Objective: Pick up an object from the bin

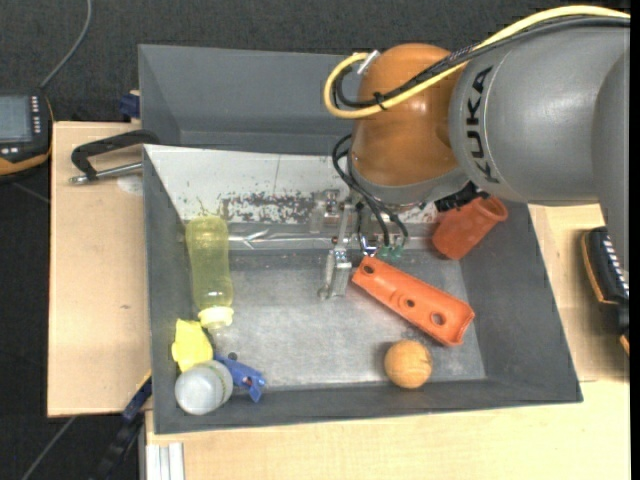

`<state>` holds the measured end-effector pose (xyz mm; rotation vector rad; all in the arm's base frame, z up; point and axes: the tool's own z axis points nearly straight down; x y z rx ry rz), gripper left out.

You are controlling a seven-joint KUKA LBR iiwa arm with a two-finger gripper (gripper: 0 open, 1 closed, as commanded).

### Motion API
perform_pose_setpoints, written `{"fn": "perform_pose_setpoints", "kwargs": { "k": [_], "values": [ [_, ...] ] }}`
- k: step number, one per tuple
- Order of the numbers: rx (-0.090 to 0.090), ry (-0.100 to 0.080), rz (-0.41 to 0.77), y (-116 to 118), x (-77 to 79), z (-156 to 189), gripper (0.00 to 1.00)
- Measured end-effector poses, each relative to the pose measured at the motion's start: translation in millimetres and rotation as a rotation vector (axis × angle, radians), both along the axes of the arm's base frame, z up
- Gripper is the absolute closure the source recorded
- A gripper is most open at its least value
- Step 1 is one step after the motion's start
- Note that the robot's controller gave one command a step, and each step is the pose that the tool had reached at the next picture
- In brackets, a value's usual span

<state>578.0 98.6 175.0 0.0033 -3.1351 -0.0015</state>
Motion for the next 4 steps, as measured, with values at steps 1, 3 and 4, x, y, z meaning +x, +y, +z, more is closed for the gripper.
{"fn": "perform_pose_setpoints", "kwargs": {
  "k": [1, 3, 4],
  "values": [
    [0.001, -0.008, -0.001, -0.4, 1.5, 5.0, 0.0],
    [0.001, -0.004, -0.037, -40.5, -0.7, -63.9, 0.0],
    [0.003, -0.012, -0.116, -34.0, 2.8, -101.5, 0.0]
  ]
}}
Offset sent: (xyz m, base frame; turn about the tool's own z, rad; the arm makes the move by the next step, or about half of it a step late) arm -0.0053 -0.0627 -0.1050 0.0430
